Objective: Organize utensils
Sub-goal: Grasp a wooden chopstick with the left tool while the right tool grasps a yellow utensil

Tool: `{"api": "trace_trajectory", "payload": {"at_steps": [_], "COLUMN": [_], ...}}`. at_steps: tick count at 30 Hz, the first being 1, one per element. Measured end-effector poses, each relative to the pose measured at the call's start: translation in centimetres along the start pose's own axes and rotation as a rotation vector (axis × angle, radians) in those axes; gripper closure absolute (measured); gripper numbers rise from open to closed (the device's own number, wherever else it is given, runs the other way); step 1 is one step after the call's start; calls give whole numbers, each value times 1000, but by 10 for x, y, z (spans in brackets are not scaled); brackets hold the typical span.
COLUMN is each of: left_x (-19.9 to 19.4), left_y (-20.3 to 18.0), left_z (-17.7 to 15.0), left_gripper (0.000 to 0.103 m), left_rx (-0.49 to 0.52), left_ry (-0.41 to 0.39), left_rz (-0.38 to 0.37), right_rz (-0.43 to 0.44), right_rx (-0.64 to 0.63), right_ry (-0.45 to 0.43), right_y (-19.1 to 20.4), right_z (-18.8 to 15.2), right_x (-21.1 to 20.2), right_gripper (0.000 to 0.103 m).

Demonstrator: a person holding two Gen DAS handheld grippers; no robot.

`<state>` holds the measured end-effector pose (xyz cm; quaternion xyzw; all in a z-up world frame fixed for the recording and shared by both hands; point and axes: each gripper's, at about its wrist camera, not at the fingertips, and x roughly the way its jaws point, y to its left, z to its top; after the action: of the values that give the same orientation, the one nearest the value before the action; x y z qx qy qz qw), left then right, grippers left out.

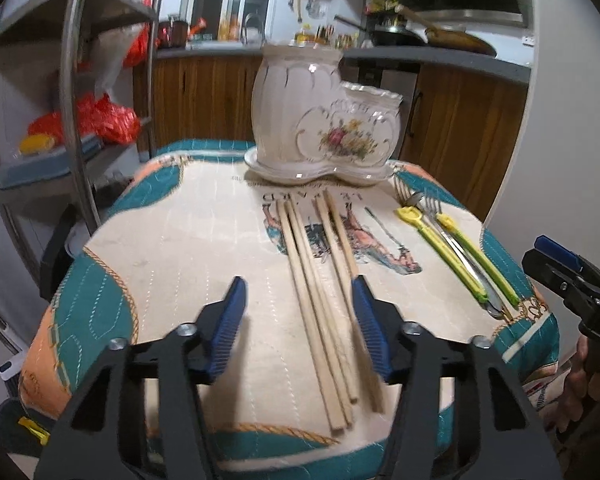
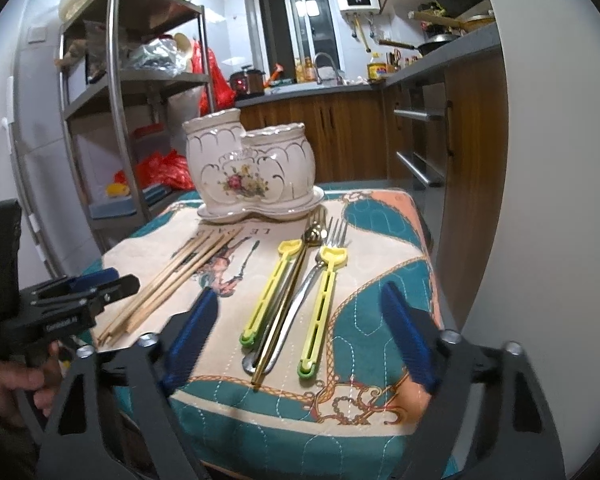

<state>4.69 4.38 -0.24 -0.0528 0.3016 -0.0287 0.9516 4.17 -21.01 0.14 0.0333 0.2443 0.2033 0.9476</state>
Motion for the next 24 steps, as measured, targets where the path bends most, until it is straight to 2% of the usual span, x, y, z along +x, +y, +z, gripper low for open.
{"api": "trace_trajectory", "payload": {"at_steps": [2, 11, 15, 19, 24], "left_x": [10, 32, 39, 49, 63], "left_y": [6, 10, 11, 9, 13], "left_z": [4, 23, 27, 37, 53], "left_gripper": [63, 74, 73, 74, 75], "left_rx": [-12, 40, 58, 81, 98], "left_ry": [45, 133, 161, 213, 287], "left_rz": [-8, 1, -1, -4, -18], "right_rz": [1, 4, -2, -10, -22], "right_rx": [5, -6, -11, -37, -87], "right_ry": [13, 43, 62, 127, 235], "right_y": [-2, -2, -3, -3, -10], "right_z": [0, -2, -1, 6, 21], "right_x": [3, 9, 13, 24, 42], "right_gripper": [34, 36, 36, 39, 49]}}
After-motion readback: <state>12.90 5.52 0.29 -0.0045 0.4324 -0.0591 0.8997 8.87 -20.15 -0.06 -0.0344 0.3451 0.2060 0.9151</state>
